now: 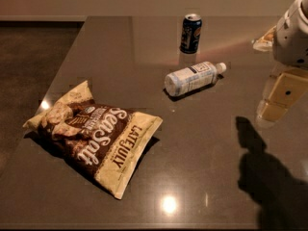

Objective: Pick blue plastic bottle

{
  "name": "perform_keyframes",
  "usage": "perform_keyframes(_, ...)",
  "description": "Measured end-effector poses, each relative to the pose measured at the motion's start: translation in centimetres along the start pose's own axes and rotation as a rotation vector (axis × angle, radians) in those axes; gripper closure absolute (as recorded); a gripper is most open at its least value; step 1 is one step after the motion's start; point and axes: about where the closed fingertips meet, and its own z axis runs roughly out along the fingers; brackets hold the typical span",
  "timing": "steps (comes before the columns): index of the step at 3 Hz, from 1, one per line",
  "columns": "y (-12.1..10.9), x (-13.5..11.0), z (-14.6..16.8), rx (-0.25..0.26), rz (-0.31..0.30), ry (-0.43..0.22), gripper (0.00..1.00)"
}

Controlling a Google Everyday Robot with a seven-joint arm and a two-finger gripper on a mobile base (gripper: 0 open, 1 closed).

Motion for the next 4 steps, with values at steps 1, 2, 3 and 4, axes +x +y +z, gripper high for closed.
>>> perform_keyframes(1,0.0,0.0,0.0,0.001,0.000,0.000,0.00)
perform_keyframes(2,-2.5,0.4,1.6,-0.013,-0.023,-0.005,0.00)
perform_keyframes(3,-4.8,0.3,3.5,-0.038,-0.053,-0.011,0.00)
perform_keyframes(4,-7.8,-0.3,5.9,-0.063,-0.096,-0.043,0.00)
